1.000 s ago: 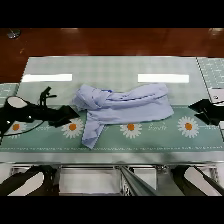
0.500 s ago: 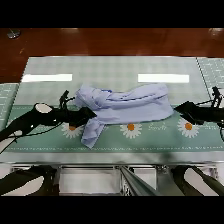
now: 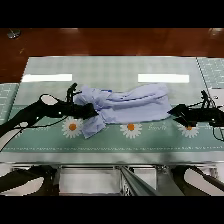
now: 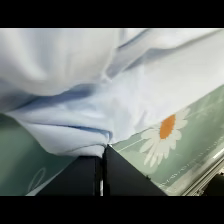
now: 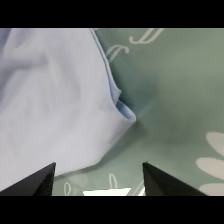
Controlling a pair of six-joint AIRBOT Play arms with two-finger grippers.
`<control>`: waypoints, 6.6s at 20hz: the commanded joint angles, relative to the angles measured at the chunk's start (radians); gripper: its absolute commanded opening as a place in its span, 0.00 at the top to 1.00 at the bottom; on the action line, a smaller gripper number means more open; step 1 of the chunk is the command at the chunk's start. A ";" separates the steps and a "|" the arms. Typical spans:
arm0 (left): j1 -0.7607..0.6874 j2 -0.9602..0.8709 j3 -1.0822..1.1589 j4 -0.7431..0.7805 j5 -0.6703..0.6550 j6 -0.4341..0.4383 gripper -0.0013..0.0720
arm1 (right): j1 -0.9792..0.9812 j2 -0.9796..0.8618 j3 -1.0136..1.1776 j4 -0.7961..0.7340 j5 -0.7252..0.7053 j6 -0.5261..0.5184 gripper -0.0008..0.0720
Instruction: Fold the shirts.
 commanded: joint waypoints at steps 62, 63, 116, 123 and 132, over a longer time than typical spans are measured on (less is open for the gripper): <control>0.151 -0.269 0.871 0.387 -0.256 -0.194 0.02 | 0.216 -0.430 0.919 0.063 -0.148 0.201 0.13; 0.187 -0.269 0.891 0.448 -0.352 -0.203 0.02 | 0.169 -0.427 0.945 0.055 -0.066 0.192 0.13; 0.399 0.175 0.962 0.180 -0.385 -0.074 0.94 | 0.202 0.095 1.139 -0.092 0.073 0.136 0.96; 0.399 0.377 1.412 0.586 -0.671 -0.196 0.94 | 0.202 0.533 1.207 -0.286 0.213 0.181 0.96; 0.325 0.703 1.234 0.730 -0.700 -0.230 0.94 | 0.202 0.702 1.197 -0.363 0.493 0.232 0.96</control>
